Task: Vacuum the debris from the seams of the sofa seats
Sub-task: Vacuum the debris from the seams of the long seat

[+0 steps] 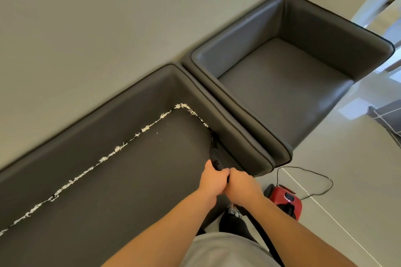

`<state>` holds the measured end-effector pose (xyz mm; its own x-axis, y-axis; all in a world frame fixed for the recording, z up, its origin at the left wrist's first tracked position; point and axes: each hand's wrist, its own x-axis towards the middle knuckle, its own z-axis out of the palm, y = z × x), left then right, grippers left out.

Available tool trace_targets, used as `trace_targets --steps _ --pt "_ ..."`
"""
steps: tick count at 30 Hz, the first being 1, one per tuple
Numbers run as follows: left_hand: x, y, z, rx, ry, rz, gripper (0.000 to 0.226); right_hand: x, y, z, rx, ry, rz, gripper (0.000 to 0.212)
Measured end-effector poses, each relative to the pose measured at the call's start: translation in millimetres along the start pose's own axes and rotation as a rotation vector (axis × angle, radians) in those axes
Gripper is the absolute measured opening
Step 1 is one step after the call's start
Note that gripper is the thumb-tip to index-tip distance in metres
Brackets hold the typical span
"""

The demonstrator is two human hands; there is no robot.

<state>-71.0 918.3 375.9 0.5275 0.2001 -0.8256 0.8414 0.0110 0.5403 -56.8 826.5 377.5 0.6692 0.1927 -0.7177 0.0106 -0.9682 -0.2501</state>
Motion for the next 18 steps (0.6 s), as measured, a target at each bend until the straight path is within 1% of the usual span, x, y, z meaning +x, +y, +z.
trace_targets --steps 3,5,7,9,11,14,16,18 --pt "2 -1 1 0.044 -0.027 -0.017 0.063 -3 3 10 0.071 0.003 0.02 0.027" --pt "2 -5 3 0.071 -0.069 -0.055 0.067 -10 12 18 0.14 0.001 0.027 0.021" --pt "-4 -10 5 0.069 -0.122 -0.089 0.067 -19 23 25 0.186 0.004 0.02 0.021" --pt "-10 -16 8 0.047 -0.137 -0.09 0.069 -27 29 25 0.184 0.018 0.018 0.021" --pt "-14 -18 9 0.0 -0.081 -0.043 0.069 -27 26 19 0.151 0.032 -0.004 0.016" --pt "-16 -7 4 -0.108 0.033 0.01 0.053 -23 8 4 0.066 0.068 -0.037 0.011" --pt "-14 5 -1 -0.163 0.044 0.012 0.044 -20 -3 -6 0.05 0.094 -0.047 0.016" --pt "-8 16 -6 -0.187 0.038 0.011 0.046 -13 -10 -14 0.037 0.102 -0.038 0.023"
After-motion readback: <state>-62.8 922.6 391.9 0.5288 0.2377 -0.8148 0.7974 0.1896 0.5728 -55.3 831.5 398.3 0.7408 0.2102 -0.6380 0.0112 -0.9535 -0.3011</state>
